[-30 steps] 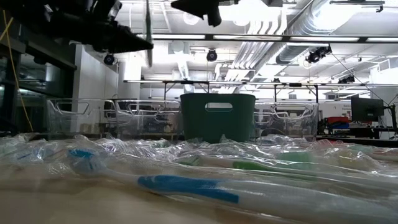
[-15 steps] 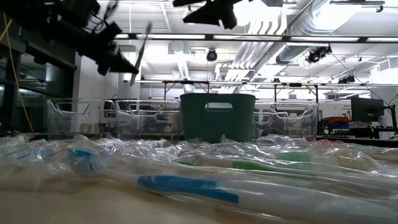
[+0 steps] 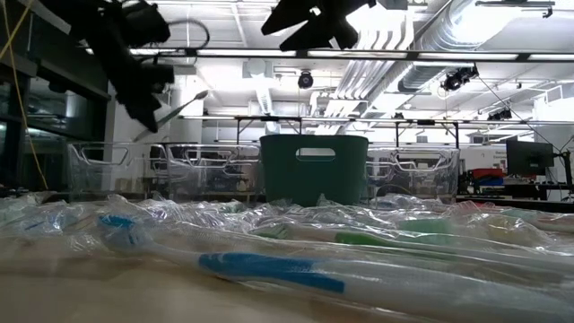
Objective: Pick & Place Toothbrushes
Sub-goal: Put the green toothbrush into the left transparent bin
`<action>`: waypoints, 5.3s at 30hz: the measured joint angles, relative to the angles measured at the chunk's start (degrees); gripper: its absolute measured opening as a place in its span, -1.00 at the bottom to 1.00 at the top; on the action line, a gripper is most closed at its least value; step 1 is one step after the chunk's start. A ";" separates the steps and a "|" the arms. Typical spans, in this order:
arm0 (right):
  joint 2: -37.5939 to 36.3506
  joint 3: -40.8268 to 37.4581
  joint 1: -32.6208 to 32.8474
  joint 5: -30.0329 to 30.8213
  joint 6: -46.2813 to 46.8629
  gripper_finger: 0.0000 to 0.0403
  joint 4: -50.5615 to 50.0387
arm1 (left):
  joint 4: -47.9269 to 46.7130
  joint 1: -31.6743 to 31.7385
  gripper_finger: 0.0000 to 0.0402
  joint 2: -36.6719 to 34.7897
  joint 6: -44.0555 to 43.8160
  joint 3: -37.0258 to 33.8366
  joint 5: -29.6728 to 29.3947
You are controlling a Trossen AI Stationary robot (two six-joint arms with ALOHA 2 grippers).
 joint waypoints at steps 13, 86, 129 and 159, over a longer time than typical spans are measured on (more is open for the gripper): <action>0.00 0.00 0.00 0.17 1.20 0.34 -2.71 | -6.18 11.10 -0.89 1.94 -7.47 -0.02 11.30; -0.26 -15.93 27.48 -13.61 76.70 0.34 -48.50 | 1.88 -24.85 -0.22 -12.91 15.22 -0.06 27.97; -0.49 -15.28 30.17 -1.25 65.90 -0.99 -38.64 | 7.70 -24.81 -0.22 -12.89 13.92 -4.32 28.10; -4.80 -15.10 3.22 0.49 -5.79 -0.99 29.08 | 47.47 -24.81 -0.22 10.51 0.61 -4.32 42.19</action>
